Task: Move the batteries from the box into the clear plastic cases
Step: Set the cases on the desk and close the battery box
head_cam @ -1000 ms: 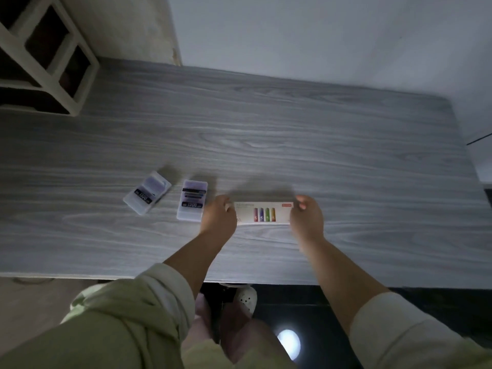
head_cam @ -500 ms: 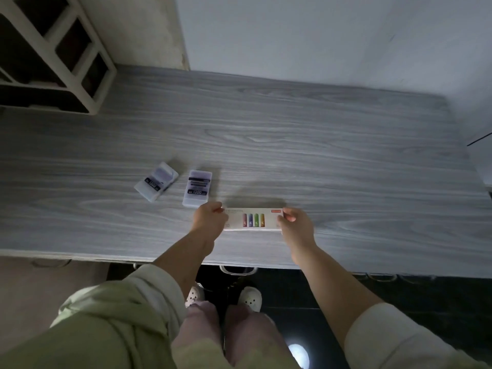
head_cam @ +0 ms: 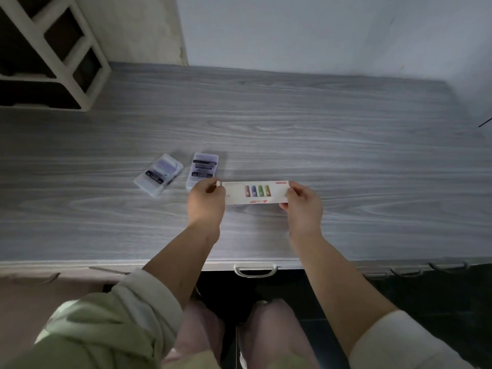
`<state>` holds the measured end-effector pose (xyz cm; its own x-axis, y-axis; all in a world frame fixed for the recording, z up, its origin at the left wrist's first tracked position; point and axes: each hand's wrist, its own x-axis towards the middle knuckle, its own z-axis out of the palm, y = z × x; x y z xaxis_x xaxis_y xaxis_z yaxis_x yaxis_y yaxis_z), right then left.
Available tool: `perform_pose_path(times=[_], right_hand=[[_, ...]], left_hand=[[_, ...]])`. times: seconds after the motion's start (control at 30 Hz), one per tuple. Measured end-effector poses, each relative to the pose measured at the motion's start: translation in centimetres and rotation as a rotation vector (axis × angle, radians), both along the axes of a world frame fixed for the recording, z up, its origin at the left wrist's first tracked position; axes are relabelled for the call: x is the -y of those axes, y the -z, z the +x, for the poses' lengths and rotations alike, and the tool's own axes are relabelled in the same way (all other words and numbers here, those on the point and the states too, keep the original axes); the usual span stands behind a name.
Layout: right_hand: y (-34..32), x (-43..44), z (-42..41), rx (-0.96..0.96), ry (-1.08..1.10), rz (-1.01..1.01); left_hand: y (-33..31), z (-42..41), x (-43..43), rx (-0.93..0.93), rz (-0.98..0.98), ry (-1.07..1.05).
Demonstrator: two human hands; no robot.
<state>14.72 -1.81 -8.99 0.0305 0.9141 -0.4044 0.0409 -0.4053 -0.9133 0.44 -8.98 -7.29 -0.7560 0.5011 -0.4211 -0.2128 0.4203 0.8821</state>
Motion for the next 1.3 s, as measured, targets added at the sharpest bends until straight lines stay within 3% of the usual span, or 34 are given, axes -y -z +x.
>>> perform_pose_path(times=[0.37, 0.6, 0.73, 0.83, 1.13, 1.3], right_hand=[[-5.5, 2.2, 1.0, -0.103, 0.049, -0.096], [-4.3, 1.4, -1.2, -0.133, 0.078, 0.011], [-1.6, 1.3, -2.1, -0.179, 0.076, 0.128], [-0.1, 2.1, -2.3, -0.282, 0.093, 0.203], [3.7, 12.5, 1.8, -0.322, 0.088, 0.387], [5.8, 17.0, 3.0, -0.329, 0.081, 0.364]], left_hand=[[-5.1, -1.4, 2.2, 0.228, 0.118, 0.033], [-3.8, -1.9, 0.9, 0.046, 0.213, 0.048], [-0.8, -1.2, 0.5, -0.084, 0.375, -0.033], [1.1, -0.6, 0.6, -0.049, 0.531, -0.105], [5.3, 3.5, 10.2, -0.126, 0.686, -0.11], [8.6, 4.2, 15.0, -0.211, 0.641, -0.071]])
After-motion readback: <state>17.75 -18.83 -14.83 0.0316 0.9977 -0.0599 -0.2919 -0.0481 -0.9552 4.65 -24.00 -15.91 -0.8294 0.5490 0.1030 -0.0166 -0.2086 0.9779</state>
